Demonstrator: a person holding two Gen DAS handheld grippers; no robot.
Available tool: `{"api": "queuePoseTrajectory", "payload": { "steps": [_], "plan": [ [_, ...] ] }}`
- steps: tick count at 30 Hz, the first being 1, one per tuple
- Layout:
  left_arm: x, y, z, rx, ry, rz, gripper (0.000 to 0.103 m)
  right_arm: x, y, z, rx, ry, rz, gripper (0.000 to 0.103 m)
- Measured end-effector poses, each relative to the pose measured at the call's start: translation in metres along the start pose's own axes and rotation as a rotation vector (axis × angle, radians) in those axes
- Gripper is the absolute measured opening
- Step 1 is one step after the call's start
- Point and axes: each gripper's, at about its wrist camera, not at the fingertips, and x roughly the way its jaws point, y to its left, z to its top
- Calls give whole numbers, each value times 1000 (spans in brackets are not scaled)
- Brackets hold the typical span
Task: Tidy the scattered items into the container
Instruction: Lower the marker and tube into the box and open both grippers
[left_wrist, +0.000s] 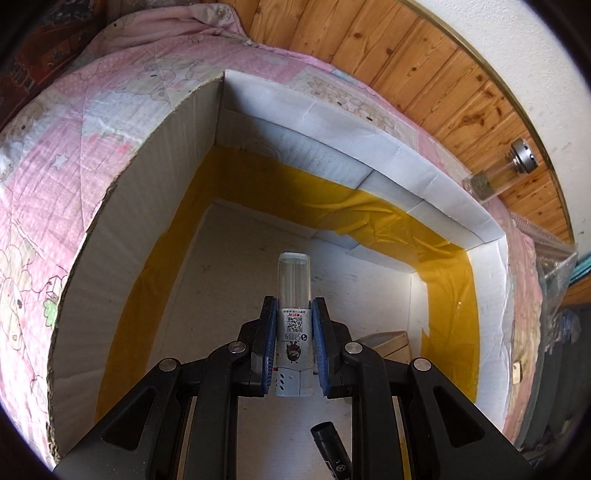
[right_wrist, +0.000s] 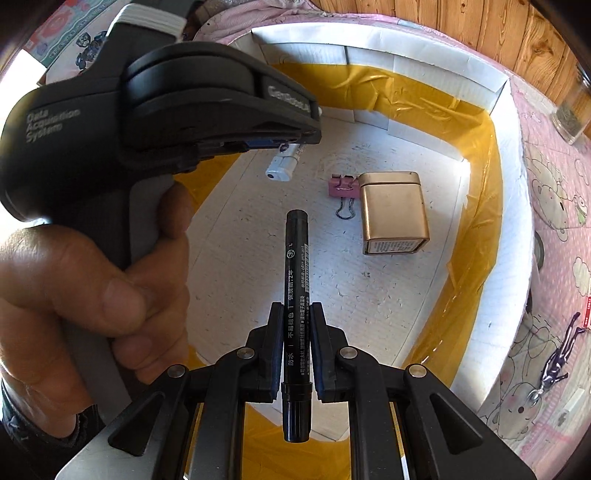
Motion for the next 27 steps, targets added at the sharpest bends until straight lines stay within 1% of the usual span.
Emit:
{"api": "queuePoseTrajectory", "payload": {
  "steps": [4,7,9,10,13,21,24,27],
  "plan": [
    [5,-2,2,3,-2,24,20,4,0,3,8,17,-9,14],
    [5,-1,3,-14,-5,56,20,7,-1,4,21,25,-5,15],
    [4,0,3,-35,2,57,30,6,-1,2,26,24,-4,17],
    [2,-1,3,-38,1,53,33,5,-1,1,28,22,1,18],
    [-6,-3,1,-35,-12,48,33,-1,0,-4,28,4,7,18],
    [-37,-9,-5,-23,-63,40,34,-33,6,-30,-7,-90,11,18],
    [-53,-14,-12,-5,-87,23,34,-48,3,-44,-18,-151,23,21],
    [-68,-21,-21,22,-113,10,34,-63,5,-60,-42,-226,5,24]
  ]
}}
